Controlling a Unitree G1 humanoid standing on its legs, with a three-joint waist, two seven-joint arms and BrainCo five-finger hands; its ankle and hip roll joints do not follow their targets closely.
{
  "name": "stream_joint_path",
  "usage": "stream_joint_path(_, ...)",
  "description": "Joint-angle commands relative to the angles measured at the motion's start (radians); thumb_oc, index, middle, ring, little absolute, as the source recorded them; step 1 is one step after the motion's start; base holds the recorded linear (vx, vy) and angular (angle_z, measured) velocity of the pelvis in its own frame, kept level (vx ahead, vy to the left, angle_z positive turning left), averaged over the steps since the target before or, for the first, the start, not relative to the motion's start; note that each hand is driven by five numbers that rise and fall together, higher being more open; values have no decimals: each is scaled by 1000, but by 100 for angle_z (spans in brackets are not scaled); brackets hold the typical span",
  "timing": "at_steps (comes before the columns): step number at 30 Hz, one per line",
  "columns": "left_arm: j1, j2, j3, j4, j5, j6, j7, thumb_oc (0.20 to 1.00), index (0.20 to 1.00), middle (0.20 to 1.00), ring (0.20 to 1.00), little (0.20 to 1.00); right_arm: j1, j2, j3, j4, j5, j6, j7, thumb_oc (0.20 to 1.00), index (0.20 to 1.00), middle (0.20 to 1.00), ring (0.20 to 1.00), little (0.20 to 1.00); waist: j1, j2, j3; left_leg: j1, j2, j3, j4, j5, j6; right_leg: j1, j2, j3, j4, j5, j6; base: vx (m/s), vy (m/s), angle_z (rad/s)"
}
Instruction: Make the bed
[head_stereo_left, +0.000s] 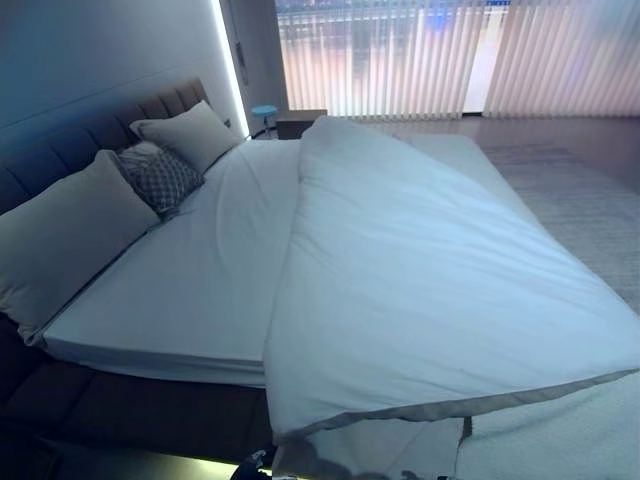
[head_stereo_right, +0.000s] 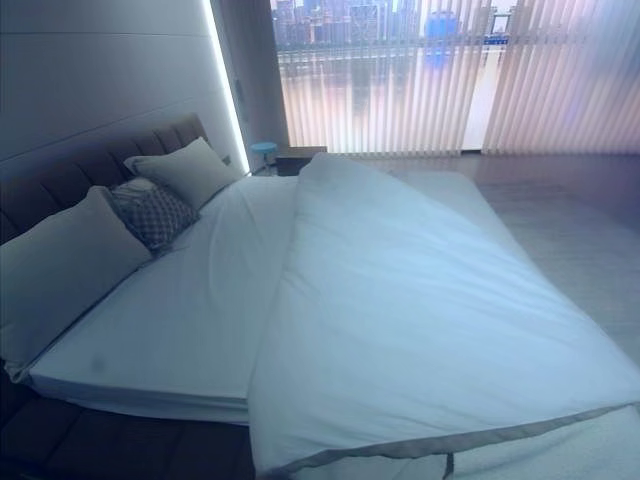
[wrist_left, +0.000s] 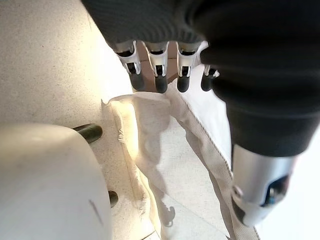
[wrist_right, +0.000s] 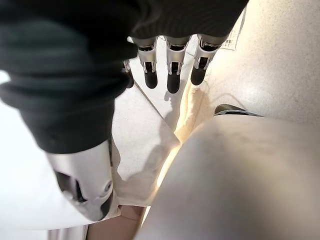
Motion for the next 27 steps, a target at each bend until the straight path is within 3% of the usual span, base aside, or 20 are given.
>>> stream_joint_path(1, -99, -5, -20, 39, 26, -22, -2, 1000, 1000, 1000, 1000, 1000, -45, 56, 32, 1, -4, -10, 7, 1000, 1000, 1000, 1000, 1000, 18, -59, 20, 19, -59, -3, 2, -104, 48, -36, -89, 16, 9, 3, 131, 0, 0, 0)
stream_joint_path(6, -102, -10, -8, 30, -13, -23, 13, 1000, 1000, 1000, 1000, 1000, -45, 54, 18, -4, 25, -12, -4, 1000, 1000, 1000, 1000, 1000, 15, -61, 26, 16, -59, 0, 2, -103, 47, -41, -88, 19, 9, 5, 131, 0, 0, 0)
stream_joint_path(16, -157, -61, 70, -68, -390, -37, 54, 1000, 1000, 1000, 1000, 1000, -12, 41, -46, -53, 120, -30, -56, 1000, 1000, 1000, 1000, 1000, -18, -98, 93, -35, -45, 37, 2, -90, 42, -110, -70, 51, 9, 24, 130, -10, -11, -2)
stream_joint_path(22, -328, -103, 61, -120, -618, -63, 117, 1000, 1000, 1000, 1000, 1000, -78, 18, -28, -127, 164, -37, -115, 1000, 1000, 1000, 1000, 1000, -49, -139, 254, -158, -24, 77, 32, -55, 33, -275, -56, 74, 97, 38, 120, -192, -25, -16)
stream_joint_path(27, -423, -115, 66, -112, -684, -77, 142, 1000, 1000, 1000, 1000, 1000, -114, 12, -14, -171, 187, -47, -138, 1000, 1000, 1000, 1000, 1000, -67, -163, 315, -262, -15, 92, 103, -51, 24, -377, -51, 79, 165, 40, 120, -177, -35, -19)
